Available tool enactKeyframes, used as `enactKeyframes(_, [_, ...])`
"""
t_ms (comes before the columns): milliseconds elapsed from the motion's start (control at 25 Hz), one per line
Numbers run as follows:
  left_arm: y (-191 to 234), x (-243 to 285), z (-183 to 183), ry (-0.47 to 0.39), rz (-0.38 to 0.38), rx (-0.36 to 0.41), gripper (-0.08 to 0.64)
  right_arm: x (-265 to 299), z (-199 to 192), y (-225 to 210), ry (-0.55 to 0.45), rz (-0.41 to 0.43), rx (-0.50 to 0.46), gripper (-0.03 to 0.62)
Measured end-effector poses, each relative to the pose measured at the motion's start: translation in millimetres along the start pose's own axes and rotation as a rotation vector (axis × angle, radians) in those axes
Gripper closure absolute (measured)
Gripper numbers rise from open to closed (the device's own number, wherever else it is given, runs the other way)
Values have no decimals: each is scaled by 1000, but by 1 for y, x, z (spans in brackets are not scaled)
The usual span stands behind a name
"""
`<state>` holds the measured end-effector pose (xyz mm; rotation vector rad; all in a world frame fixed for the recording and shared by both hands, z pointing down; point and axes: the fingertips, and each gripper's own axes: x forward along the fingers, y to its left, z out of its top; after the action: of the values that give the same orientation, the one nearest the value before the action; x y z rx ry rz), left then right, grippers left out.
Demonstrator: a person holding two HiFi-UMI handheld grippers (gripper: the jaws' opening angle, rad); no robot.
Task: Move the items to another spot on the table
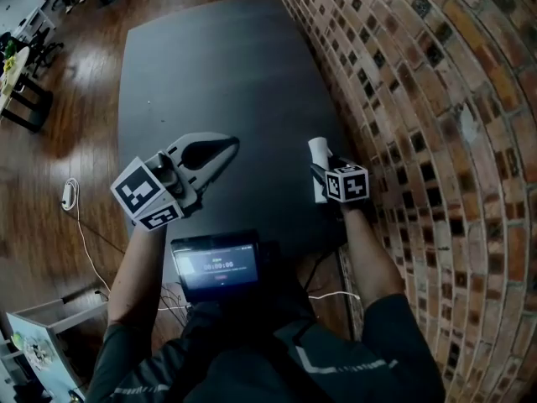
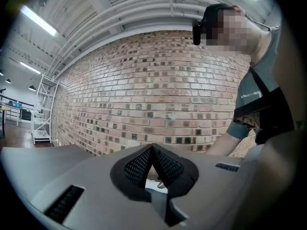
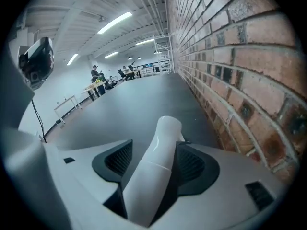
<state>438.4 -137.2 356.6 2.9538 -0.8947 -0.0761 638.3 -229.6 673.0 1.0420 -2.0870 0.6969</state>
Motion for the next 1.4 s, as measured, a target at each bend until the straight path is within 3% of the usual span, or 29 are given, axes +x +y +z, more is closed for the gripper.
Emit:
enactKeyframes(160, [-3,1,-9,7,-31,-16,568,14,-15,-6,61,-18,16,298])
enactKeyframes(480, [-1,0,-22,48,-17,-22,568,32,-25,-1,115,7,56,279])
enactKeyframes(1120, [1,-37,-13,27,35,-26,568,27,-30,6,111,6,96,310])
enactKeyframes(1400, [-5,-67,-1,18,69,-10,568,13,-17,36,53,47,102,310])
